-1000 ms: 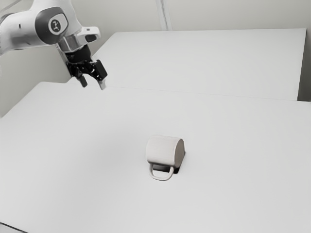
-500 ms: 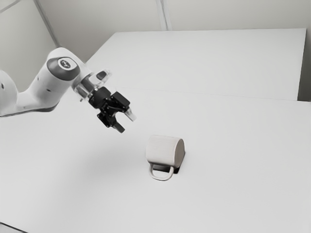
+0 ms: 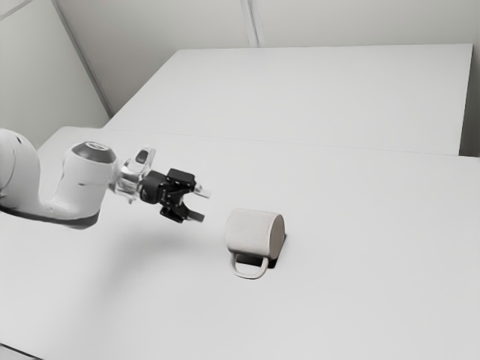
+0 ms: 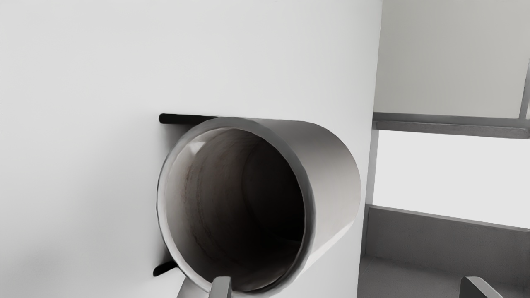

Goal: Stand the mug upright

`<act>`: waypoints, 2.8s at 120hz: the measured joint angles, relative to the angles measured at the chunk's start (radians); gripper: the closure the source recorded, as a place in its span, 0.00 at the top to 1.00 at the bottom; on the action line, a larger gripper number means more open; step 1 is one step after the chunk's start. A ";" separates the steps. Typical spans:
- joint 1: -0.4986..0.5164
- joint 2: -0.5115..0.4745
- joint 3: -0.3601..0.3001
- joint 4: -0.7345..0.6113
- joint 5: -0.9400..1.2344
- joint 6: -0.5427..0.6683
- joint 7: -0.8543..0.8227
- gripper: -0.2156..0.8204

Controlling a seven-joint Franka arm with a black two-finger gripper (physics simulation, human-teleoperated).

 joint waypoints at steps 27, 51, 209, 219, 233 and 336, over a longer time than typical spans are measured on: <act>-0.009 0.073 -0.055 -0.002 -0.109 0.014 0.135 0.79; -0.021 0.108 -0.097 0.002 -0.180 0.012 0.219 0.79; -0.049 -0.095 -0.128 0.273 0.888 0.120 -0.017 0.04; -0.049 -0.097 -0.129 0.275 0.989 0.129 -0.089 0.04; -0.055 -0.096 -0.131 0.250 1.077 0.169 -0.179 0.04; -0.080 -0.118 -0.138 0.019 1.117 0.454 -0.547 0.63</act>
